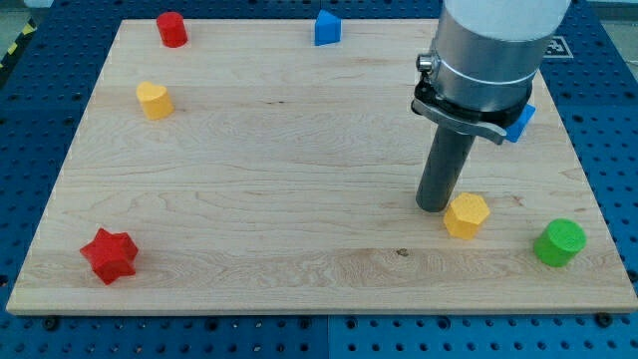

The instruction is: Slide the red star towards the right side of the board

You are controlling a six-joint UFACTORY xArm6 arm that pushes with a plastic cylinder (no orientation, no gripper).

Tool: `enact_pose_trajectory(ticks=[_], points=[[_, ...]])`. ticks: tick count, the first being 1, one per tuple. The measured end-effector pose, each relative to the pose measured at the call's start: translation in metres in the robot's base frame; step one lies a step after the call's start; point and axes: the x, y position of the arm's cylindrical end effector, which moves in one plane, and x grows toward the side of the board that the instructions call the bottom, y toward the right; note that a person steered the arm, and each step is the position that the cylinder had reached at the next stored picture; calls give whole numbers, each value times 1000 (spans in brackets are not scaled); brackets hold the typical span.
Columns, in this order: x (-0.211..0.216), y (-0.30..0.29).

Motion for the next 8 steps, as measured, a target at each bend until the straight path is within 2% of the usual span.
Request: enact_pose_trajectory(ticks=[2,3,4,6,8], points=[[33,59],[33,58],[33,-11],[30,-213],[4,-423]])
